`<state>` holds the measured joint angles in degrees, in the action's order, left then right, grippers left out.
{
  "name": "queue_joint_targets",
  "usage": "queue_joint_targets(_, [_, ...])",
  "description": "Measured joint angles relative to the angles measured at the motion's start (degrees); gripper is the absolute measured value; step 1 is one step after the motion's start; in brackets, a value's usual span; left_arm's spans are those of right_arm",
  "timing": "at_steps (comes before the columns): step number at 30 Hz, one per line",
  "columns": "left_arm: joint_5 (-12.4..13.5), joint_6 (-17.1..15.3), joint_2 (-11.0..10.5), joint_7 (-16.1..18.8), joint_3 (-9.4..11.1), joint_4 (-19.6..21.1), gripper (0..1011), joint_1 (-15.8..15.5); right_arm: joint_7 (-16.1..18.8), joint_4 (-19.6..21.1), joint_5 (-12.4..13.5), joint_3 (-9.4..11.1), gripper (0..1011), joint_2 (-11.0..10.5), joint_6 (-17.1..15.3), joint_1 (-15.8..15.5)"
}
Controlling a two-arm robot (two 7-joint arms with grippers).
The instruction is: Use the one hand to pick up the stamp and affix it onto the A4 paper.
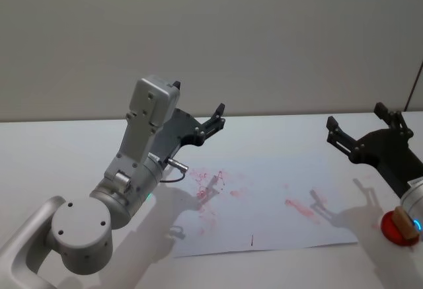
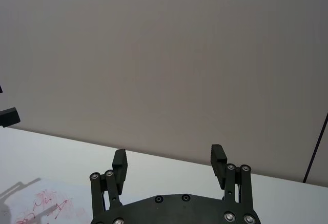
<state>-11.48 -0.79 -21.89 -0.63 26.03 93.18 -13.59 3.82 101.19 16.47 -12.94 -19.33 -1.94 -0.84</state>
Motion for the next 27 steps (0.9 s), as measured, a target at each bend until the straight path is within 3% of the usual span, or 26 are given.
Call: queue_joint_targets(27, [0.0, 0.0, 0.0, 0.0, 0.0, 0.0, 1001, 0.0, 0.01, 0.04, -0.01, 0.0, 1001, 0.0, 0.0, 0.0])
